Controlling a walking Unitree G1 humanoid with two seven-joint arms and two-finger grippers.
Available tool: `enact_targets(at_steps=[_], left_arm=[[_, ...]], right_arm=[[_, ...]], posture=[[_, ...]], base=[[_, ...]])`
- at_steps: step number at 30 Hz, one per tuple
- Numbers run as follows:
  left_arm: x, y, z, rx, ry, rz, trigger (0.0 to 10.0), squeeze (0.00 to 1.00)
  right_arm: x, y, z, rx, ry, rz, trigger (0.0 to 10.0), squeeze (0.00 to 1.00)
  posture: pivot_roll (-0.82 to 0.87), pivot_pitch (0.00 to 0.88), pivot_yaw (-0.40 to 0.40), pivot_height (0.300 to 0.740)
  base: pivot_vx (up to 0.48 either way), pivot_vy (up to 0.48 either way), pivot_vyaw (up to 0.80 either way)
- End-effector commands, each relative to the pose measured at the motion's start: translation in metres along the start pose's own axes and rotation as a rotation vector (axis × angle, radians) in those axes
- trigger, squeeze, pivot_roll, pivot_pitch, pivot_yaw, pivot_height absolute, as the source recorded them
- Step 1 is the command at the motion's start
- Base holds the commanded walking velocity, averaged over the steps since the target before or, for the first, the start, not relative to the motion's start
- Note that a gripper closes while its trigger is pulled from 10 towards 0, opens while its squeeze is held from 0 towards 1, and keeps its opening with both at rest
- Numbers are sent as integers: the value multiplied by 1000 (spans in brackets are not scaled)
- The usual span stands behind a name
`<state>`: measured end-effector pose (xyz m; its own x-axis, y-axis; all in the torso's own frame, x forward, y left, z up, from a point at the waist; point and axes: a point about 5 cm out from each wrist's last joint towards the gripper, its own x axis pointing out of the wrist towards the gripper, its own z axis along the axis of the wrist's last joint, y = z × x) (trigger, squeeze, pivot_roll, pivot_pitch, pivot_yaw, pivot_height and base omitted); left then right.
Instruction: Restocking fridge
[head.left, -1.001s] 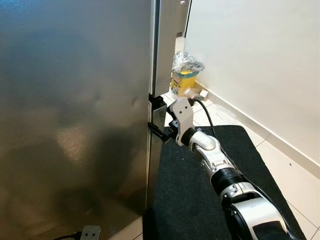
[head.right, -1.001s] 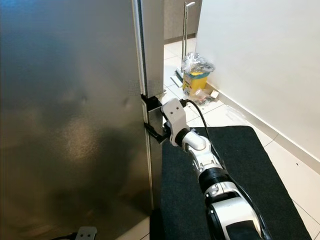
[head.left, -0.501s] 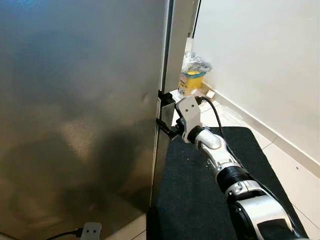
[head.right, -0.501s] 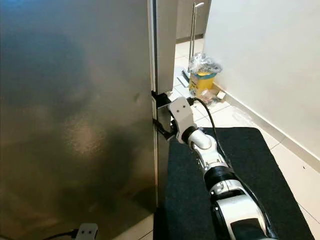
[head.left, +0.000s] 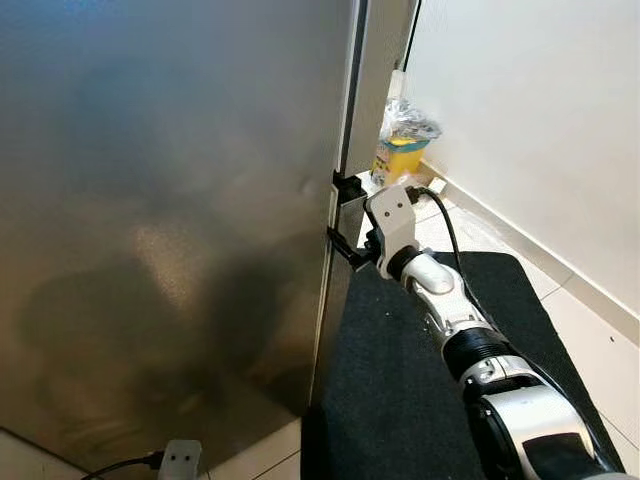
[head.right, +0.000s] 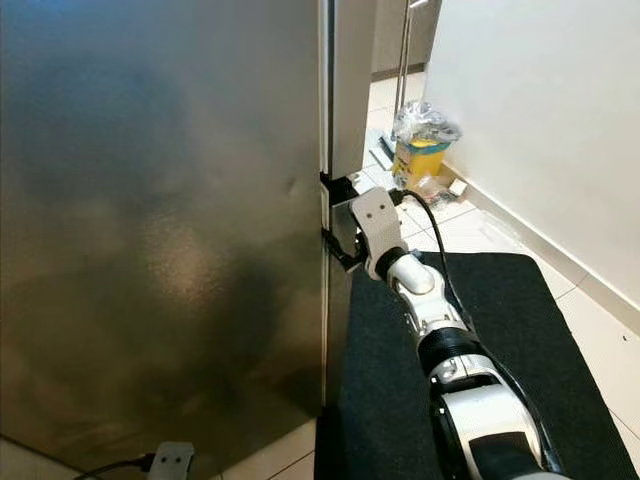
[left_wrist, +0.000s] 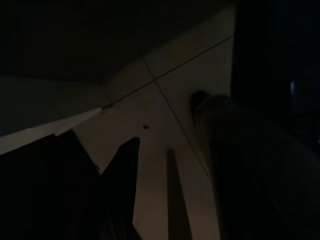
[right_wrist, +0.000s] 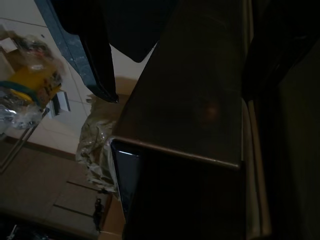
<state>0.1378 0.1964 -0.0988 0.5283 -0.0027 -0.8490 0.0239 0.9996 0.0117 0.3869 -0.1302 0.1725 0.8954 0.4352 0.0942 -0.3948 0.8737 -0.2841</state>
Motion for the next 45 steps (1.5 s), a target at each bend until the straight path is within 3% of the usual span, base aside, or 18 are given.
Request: enact_targets(at_steps=[1, 13, 19, 25, 27, 31, 33, 34, 36, 37, 38, 39, 40, 45], left_arm=[[-9, -2, -38, 1, 147, -11, 10000, 0], [-9, -1, -38, 5, 148, -10, 10000, 0], [-8, -2, -37, 1, 145, -10, 10000, 0], [-8, -4, -37, -1, 146, -12, 10000, 0], [-8, -4, -36, 0, 148, -12, 10000, 0], [-8, -4, -36, -1, 147, -12, 10000, 0], [-7, -5, -35, -2, 145, -13, 10000, 0], [-7, -5, -35, -2, 145, -13, 10000, 0], [-6, -7, -33, -5, 140, -15, 10000, 0], [-6, -8, -32, -7, 138, -16, 10000, 0], [-6, -8, -32, -7, 138, -16, 10000, 0], [-6, -8, -33, -7, 139, -17, 10000, 0], [-6, -8, -33, -7, 139, -17, 10000, 0], [-6, -8, -34, -8, 143, -15, 10000, 0]], right_arm=[[-9, -31, 0, 28, 10, -174, 10000, 0], [-12, -36, -7, 24, 47, -204, 10000, 0], [-28, -40, -37, -29, 210, -269, 10000, 0], [-90, -59, -99, -80, 514, -455, 10000, 0], [-117, -53, -125, -69, 636, -449, 10000, 0], [-135, -42, -143, -65, 727, -413, 10000, 0], [-160, -25, -164, -47, 843, -364, 10000, 0], [-160, -25, -164, -47, 843, -364, 10000, 0], [-187, -2, -184, -12, 953, -302, 10000, 0], [-210, 16, -198, 6, 1038, -247, 10000, 0], [-210, 16, -198, 6, 1038, -247, 10000, 0], [-230, 31, -207, 19, 1110, -204, 10000, 0], [-230, 31, -207, 19, 1110, -204, 10000, 0], [-276, 61, -222, 32, 1267, -92, 10000, 0]], posture=[[-26, 129, -11, 740], [-25, 127, -10, 740], [-21, 126, -14, 740], [-23, 119, -18, 740], [-27, 114, -21, 740], [-28, 112, -22, 740], [-27, 106, -26, 740], [-27, 106, -26, 740], [-24, 101, -29, 740], [-24, 101, -29, 740], [-24, 101, -29, 740], [-21, 100, -29, 740], [-21, 100, -29, 740], [-20, 98, -27, 740]], base=[[0, 0, 0], [0, 0, 0], [0, 0, 0], [0, 0, 0], [0, 0, 0], [0, 0, 0], [0, 0, 0], [0, 0, 0], [0, 0, 0], [0, 0, 0], [0, 0, 0], [0, 0, 0], [0, 0, 0], [0, 0, 0]])
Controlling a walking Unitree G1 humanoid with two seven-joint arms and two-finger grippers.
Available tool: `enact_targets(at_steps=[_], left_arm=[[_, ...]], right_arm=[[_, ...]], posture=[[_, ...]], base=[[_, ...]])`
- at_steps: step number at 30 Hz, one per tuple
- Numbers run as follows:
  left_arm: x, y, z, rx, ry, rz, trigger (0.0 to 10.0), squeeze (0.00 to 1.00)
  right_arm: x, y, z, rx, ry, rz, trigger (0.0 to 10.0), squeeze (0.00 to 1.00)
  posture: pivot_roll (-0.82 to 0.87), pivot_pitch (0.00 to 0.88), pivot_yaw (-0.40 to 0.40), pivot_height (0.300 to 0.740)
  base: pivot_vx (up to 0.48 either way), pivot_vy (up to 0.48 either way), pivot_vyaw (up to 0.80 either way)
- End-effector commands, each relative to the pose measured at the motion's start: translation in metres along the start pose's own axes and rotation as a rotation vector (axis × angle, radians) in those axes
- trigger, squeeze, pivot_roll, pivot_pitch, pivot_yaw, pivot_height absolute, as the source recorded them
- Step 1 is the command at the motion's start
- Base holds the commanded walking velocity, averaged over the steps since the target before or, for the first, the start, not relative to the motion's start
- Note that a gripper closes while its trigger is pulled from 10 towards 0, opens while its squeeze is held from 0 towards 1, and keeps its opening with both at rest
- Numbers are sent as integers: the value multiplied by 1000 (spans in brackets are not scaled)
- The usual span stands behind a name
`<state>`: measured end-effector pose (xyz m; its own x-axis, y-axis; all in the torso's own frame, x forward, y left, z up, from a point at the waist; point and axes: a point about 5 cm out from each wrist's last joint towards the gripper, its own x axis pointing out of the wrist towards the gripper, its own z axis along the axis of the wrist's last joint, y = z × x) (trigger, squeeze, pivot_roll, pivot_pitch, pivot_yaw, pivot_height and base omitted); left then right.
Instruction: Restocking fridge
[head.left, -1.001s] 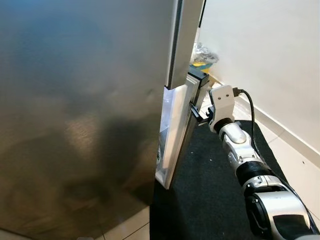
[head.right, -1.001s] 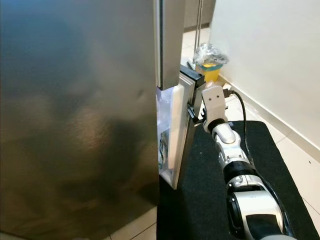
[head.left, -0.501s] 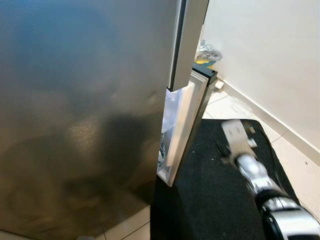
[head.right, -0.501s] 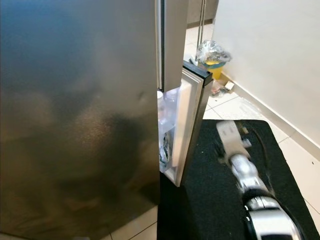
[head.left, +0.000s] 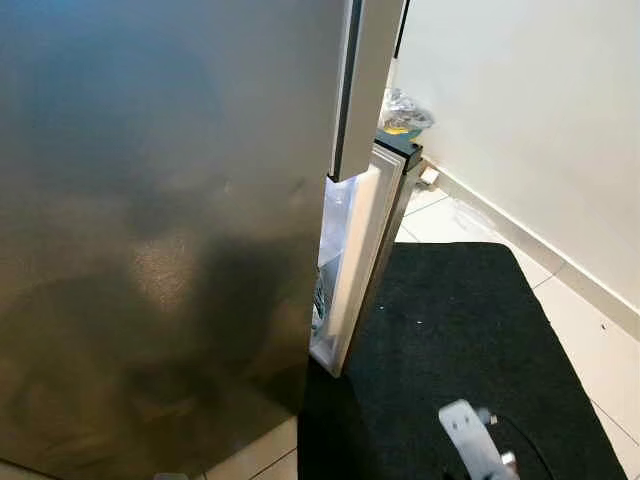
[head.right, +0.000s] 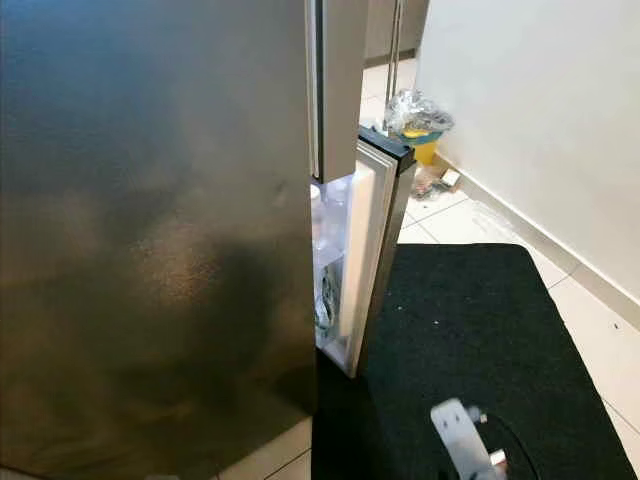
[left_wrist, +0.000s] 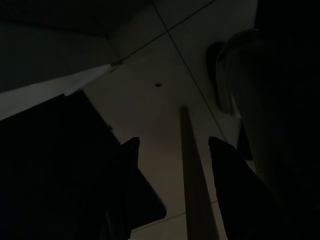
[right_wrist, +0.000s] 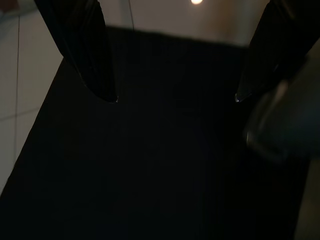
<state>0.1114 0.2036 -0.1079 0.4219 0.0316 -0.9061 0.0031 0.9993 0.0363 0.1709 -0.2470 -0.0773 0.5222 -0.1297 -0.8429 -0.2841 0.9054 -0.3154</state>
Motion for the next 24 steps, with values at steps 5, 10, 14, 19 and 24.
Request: enact_targets(at_steps=[5, 10, 14, 19, 24], left_arm=[[1, -14, -5, -2, 19, -43, 10000, 0], [1, -15, -2, -7, 13, -46, 10000, 0], [2, -17, 1, -5, 5, -54, 10000, 0], [2, -18, 3, 2, 2, -65, 10000, 0], [3, -21, 6, 10, -6, -85, 10000, 0]], right_arm=[[-7, 20, -39, -31, 130, 85, 10000, 0], [-10, 24, -50, -43, 161, 98, 10000, 0], [-10, 21, -49, -35, 162, 85, 10000, 0], [-9, 16, -46, -26, 157, 70, 10000, 0], [-9, 15, -44, -31, 155, 71, 10000, 0]], posture=[[-26, 89, -26, 740], [-25, 82, -29, 740], [-31, 78, -27, 740], [-39, 69, -32, 740], [-46, 62, -26, 740]], base=[[0, 0, 0], [0, 0, 0], [0, 0, 0], [0, 0, 0], [0, 0, 0]])
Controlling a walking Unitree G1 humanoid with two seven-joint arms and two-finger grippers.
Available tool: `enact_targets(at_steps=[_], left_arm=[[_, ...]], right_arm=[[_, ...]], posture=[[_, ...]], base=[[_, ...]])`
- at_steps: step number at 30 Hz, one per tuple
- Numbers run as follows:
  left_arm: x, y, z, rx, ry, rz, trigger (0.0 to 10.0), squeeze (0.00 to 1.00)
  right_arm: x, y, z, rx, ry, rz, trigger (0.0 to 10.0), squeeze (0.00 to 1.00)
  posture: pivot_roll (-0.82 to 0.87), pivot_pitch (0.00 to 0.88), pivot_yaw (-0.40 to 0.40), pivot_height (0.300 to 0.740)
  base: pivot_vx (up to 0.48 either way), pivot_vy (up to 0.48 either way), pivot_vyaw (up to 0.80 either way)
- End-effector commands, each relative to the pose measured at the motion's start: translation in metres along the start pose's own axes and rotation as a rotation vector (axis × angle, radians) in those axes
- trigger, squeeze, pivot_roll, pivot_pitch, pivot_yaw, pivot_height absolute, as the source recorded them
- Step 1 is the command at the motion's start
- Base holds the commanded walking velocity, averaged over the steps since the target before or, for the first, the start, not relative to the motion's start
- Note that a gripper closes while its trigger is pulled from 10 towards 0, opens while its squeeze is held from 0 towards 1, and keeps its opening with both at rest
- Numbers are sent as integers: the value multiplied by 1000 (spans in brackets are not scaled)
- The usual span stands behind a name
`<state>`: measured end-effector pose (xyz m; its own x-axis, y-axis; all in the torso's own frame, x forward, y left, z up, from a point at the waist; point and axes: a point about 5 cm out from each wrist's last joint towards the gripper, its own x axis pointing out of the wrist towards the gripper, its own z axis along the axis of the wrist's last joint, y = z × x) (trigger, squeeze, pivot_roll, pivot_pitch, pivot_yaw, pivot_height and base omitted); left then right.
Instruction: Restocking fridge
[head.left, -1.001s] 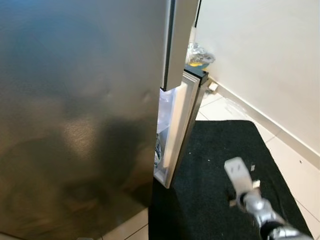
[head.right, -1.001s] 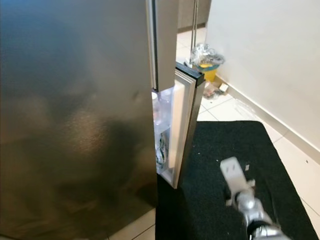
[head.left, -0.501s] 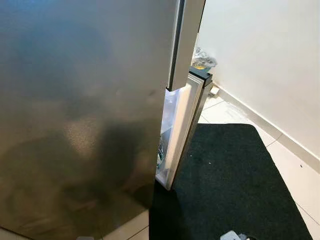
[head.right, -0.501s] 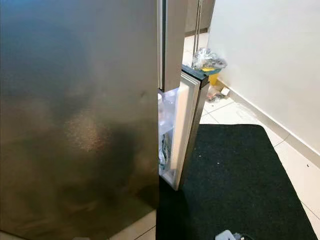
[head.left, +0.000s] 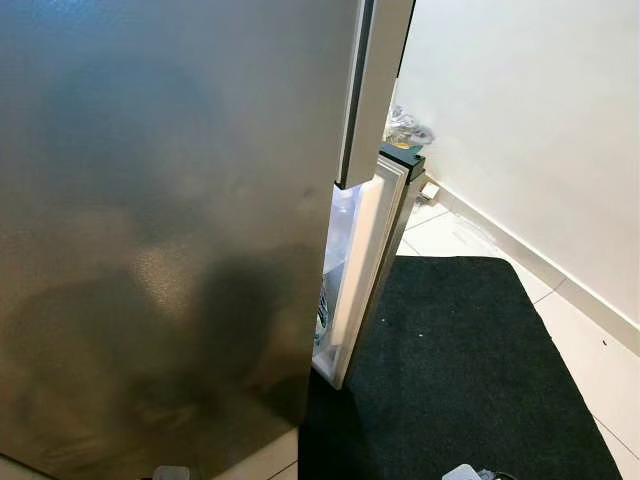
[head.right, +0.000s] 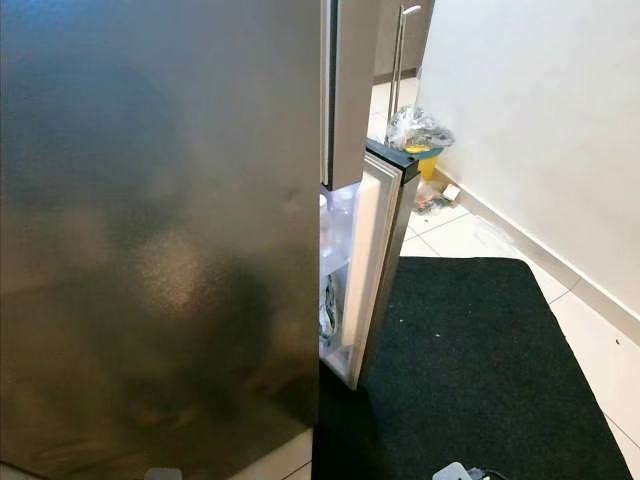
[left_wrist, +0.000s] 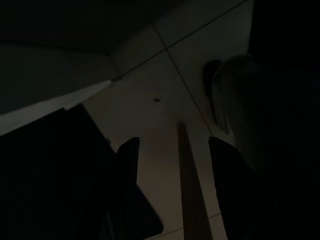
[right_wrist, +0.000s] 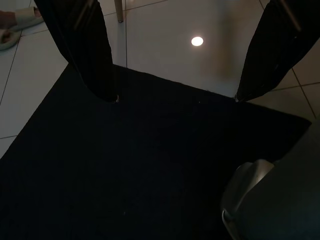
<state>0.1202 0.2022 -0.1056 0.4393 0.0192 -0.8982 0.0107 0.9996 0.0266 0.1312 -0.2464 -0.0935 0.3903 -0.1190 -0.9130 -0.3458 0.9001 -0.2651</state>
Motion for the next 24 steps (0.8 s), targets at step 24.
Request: enact_targets(at_steps=[24], left_arm=[[2, -12, 6, 44, 1, -84, 10000, 0]], right_arm=[[1, 10, 1, 9, 17, 26, 10000, 0]], posture=[[-35, 0, 8, 740]], base=[[0, -366, 0]])
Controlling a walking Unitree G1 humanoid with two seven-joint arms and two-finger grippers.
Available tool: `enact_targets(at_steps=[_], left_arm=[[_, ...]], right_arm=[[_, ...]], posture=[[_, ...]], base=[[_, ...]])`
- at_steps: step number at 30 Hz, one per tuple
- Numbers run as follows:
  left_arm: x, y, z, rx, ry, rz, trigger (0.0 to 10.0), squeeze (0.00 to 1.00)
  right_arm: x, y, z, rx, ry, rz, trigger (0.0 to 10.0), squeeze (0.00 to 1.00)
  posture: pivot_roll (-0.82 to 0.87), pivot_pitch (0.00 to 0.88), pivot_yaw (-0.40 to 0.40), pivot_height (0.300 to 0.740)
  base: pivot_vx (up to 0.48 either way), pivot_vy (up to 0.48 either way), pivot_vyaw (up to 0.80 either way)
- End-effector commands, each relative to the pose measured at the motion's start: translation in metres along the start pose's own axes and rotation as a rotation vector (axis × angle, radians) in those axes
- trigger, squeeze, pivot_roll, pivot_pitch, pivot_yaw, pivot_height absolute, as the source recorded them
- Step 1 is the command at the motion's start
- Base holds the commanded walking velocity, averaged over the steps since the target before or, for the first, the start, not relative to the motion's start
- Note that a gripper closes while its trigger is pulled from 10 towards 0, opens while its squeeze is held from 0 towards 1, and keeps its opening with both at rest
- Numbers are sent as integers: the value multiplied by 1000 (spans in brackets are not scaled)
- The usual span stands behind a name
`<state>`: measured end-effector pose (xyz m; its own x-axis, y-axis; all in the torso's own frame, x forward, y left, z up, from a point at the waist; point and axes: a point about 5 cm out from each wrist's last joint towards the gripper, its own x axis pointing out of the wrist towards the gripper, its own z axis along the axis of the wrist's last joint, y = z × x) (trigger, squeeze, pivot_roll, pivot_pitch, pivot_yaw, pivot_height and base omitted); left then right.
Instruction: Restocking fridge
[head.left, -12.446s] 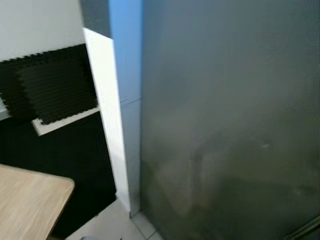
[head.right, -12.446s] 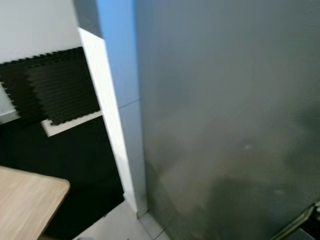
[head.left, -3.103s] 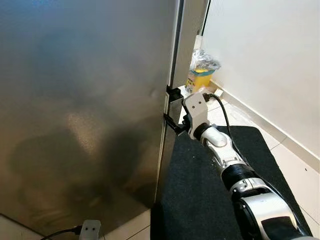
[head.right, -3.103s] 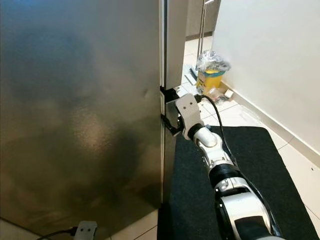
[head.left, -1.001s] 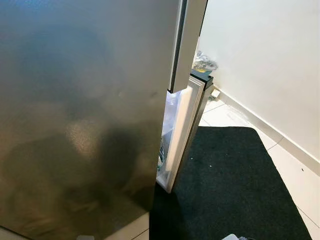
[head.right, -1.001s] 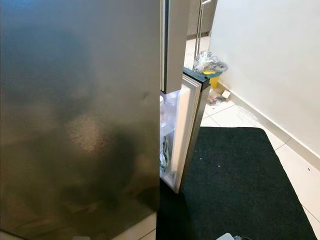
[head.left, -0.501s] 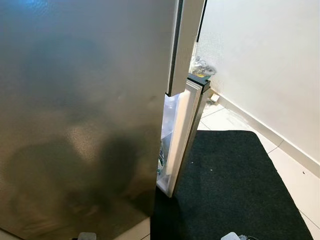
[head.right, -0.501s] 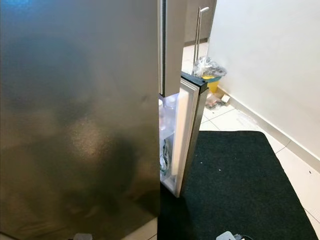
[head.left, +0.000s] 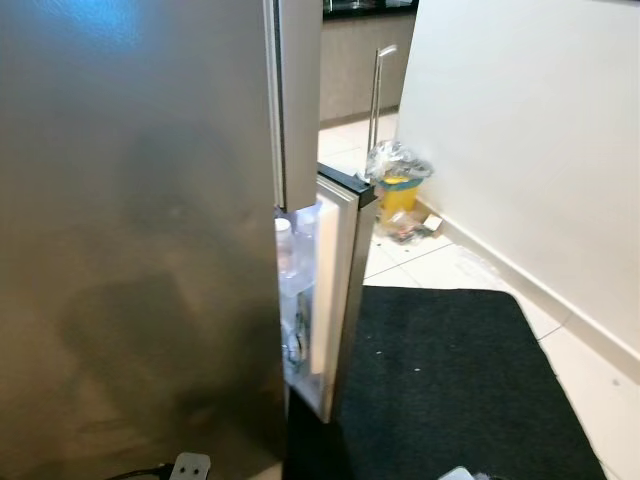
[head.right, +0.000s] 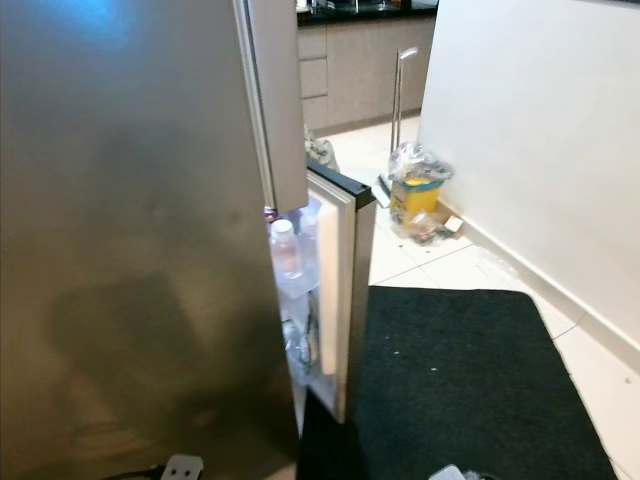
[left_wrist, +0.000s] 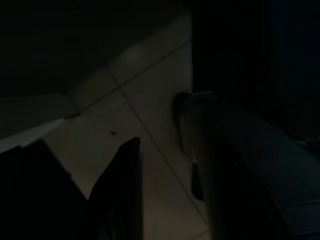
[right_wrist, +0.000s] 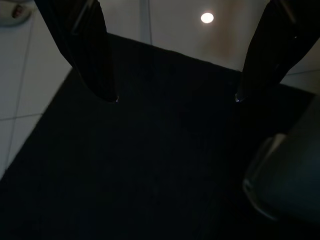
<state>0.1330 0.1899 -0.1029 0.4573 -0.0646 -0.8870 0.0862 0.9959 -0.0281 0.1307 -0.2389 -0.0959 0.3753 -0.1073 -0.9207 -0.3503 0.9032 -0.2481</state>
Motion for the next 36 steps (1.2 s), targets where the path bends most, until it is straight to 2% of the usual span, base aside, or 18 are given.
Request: enact_targets(at_steps=[1, 4, 5, 6, 16, 27, 31, 36], left_arm=[[-1, -1, -7, 0, 26, -2, 10000, 0], [-1, -2, -8, -4, 30, -5, 10000, 0], [0, -2, -6, 8, 32, -15, 10000, 0], [0, -1, -4, 19, 30, -18, 10000, 0], [1, 8, 12, 11, -8, 10, 10000, 0], [1, -2, 3, -7, 12, -7, 10000, 0], [0, -2, -5, -14, 28, -5, 10000, 0], [0, 0, -4, -8, 29, -3, 10000, 0]], right_arm=[[0, 2, -1, 6, 7, 8, 10000, 0], [0, 0, 0, 12, 6, -2, 10000, 0], [0, -4, 4, 55, -6, -21, 10000, 0], [0, -5, 6, 58, -13, -25, 10000, 0], [1, 1, 5, 32, 2, -9, 10000, 0], [2, 3, 14, 22, -14, 2, 10000, 0], [2, 7, 9, 17, 1, 17, 10000, 0], [2, 8, 10, 39, -8, 22, 10000, 0]], posture=[[-35, 0, 8, 740], [-49, 0, 20, 740], [-58, 0, 21, 740], [-59, 0, 23, 740], [-47, 0, 16, 740], [-35, 0, 9, 740], [-36, 0, 14, 740], [-34, 0, 22, 740]], base=[[0, -454, 0], [0, -458, 0], [0, -458, 0], [0, -458, 0], [0, -462, 0], [0, -464, 0], [0, -461, 0], [0, -465, 0]])
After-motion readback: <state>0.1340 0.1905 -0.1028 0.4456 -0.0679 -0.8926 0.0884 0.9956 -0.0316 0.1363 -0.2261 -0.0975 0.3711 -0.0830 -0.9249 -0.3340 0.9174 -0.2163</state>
